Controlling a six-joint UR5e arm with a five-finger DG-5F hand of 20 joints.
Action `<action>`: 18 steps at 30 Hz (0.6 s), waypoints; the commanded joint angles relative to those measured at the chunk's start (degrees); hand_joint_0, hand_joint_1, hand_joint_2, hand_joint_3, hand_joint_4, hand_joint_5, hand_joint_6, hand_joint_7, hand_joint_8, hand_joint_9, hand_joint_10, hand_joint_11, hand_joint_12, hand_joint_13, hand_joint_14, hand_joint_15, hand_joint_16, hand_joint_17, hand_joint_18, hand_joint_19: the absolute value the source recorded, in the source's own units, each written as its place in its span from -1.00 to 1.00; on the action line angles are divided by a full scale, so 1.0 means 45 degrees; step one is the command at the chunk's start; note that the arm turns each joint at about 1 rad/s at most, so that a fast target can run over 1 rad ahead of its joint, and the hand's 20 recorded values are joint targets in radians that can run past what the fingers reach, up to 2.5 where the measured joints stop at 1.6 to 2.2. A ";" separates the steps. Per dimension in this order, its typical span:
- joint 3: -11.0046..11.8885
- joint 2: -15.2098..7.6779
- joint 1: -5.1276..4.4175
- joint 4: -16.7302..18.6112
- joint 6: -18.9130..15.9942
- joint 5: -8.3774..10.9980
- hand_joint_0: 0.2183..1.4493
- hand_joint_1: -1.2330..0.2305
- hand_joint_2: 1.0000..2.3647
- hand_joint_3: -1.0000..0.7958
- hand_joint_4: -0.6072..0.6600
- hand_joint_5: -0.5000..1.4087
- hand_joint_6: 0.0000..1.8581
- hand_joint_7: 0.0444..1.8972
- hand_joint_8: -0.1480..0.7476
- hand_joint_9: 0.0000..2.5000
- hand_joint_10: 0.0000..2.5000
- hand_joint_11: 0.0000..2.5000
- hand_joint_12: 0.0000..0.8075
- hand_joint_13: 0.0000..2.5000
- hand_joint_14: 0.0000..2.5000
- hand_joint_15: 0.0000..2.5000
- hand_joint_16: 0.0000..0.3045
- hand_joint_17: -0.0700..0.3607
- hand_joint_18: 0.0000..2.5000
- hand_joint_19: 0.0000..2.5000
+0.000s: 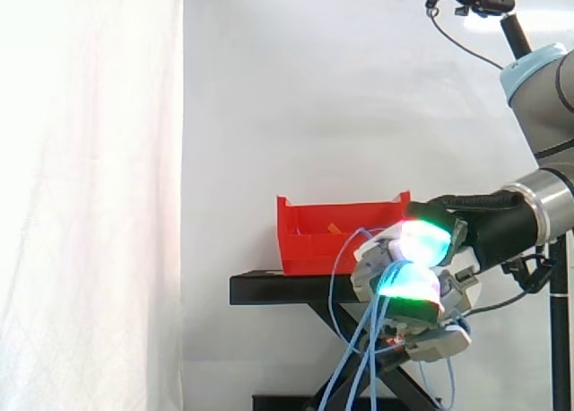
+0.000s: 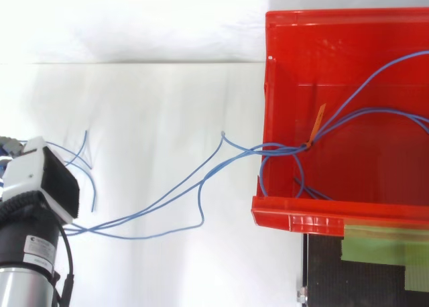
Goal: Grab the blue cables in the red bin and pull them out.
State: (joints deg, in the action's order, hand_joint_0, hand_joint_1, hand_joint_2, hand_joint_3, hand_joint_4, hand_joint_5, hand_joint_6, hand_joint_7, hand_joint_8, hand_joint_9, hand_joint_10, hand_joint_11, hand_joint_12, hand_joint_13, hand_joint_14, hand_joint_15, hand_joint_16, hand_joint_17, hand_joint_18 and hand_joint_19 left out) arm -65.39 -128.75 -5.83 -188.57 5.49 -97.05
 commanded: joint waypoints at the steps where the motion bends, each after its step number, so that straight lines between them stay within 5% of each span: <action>1: 0.0019 -0.0001 0.0046 0.0245 0.1387 -0.0328 0.09 -0.43 -1.00 -1.00 0.03 0.35 -0.50 -0.26 -0.11 -0.06 -0.98 0.04 -0.30 0.00 0.38 -0.04 -0.75 -0.28 -0.11 0.01; 7: 0.0253 -0.0001 0.0027 0.0265 0.2032 -0.0778 0.09 -0.43 -1.00 -1.00 0.03 0.35 -0.51 -0.26 -0.11 -0.05 -0.98 0.05 -0.28 -0.04 0.57 -0.01 -0.76 -0.29 -0.05 0.14; 18: 0.0449 -0.0001 0.0046 0.0011 0.2579 -0.0836 0.02 -0.40 -1.00 -1.00 0.06 0.34 -0.62 -0.23 -0.11 -0.07 -0.98 0.06 -0.24 -0.12 0.69 0.00 -0.74 -0.27 -0.07 0.13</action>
State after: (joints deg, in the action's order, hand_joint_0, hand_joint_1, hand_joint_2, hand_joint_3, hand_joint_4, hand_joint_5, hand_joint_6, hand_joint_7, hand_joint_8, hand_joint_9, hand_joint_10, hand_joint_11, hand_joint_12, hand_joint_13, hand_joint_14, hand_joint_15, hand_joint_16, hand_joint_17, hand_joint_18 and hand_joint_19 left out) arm -63.91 -128.74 -5.64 -188.32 16.74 -100.79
